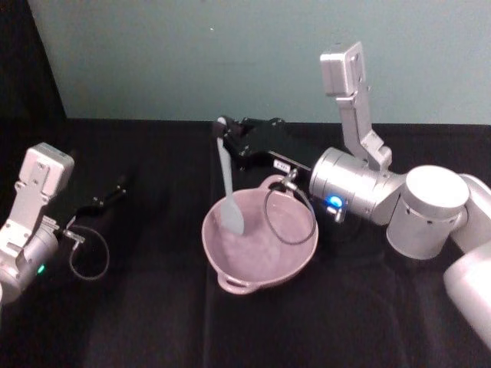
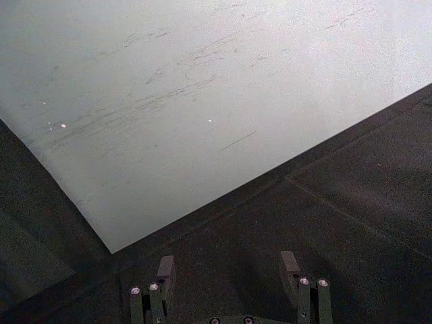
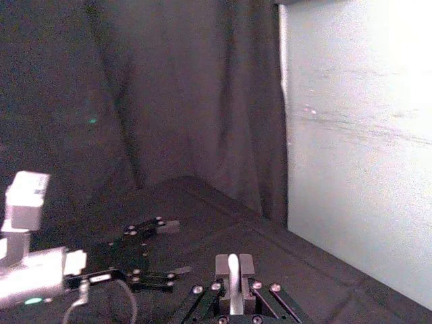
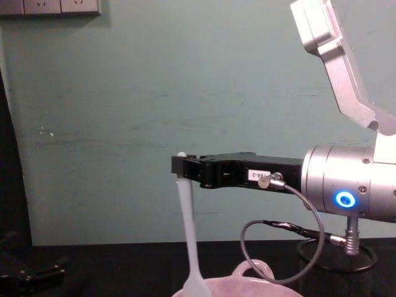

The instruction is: Use the one hand to pick up the spoon and stir the clear water in the bowl.

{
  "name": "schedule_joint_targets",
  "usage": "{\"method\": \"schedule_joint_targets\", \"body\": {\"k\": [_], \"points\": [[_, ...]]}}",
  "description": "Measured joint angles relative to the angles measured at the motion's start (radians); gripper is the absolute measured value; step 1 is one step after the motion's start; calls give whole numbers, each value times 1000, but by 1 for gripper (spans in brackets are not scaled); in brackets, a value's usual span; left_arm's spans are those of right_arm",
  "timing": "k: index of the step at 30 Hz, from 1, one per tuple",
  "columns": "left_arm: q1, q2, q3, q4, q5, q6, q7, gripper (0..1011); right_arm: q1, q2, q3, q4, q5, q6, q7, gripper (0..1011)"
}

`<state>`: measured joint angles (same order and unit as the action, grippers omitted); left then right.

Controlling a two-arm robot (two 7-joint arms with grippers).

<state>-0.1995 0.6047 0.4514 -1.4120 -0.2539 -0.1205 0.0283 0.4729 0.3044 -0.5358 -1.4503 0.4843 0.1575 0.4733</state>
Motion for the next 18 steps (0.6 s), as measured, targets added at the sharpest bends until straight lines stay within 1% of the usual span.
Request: {"method": "schedule_joint_targets", "body": {"k": [3,7,13,16,18], "points": [[0,0,0,0,0,0,0,1012,14,-4,14,36,6,-8,-10,96],[0,0,0,0,0,0,0,1011,17,2,30,56,4,-16,-33,96],[0,0,0,0,0,0,0,1011,3,25,60,48,-5,-19,-61,96],[0,0,0,0,0,0,0,1011,-15,43,79,26,-11,-19,-73,96],[0,0,0,0,0,0,0,1011,-23,47,86,17,-11,-20,-78,96]]}}
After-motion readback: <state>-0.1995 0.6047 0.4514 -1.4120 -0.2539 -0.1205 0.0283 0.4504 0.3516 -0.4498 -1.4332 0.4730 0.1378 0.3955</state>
